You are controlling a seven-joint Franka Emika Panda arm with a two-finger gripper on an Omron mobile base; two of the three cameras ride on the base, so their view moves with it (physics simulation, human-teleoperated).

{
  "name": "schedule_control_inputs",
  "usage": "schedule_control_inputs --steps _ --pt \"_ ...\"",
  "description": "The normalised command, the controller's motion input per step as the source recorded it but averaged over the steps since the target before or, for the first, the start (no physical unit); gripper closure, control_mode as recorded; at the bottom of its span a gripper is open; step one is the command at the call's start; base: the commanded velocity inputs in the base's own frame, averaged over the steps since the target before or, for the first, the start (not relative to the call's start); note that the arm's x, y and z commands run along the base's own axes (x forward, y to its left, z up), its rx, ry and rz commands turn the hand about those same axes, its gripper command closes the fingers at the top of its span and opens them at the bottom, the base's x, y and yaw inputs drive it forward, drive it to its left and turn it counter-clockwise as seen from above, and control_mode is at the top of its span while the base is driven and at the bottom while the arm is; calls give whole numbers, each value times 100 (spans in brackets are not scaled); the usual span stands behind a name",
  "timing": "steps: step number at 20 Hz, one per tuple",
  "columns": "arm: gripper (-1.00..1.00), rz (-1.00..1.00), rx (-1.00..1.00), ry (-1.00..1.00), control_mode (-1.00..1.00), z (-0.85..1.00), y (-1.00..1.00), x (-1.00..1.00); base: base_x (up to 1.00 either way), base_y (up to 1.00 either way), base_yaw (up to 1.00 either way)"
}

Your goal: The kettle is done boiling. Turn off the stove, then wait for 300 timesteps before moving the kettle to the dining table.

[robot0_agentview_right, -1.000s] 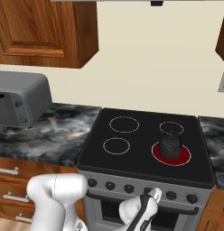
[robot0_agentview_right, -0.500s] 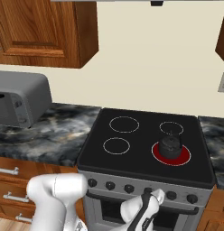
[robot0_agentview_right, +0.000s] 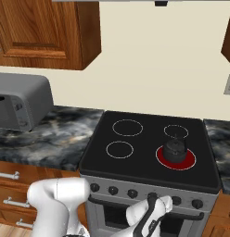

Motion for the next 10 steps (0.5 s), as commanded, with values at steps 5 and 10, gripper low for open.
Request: schedule_control_inputs --steps 5,10 --pt "100 -5 28 0 -100 0 -13 -1 0 0 0" --pt "100 -7 27 0 -100 0 -8 -2 0 0 0"
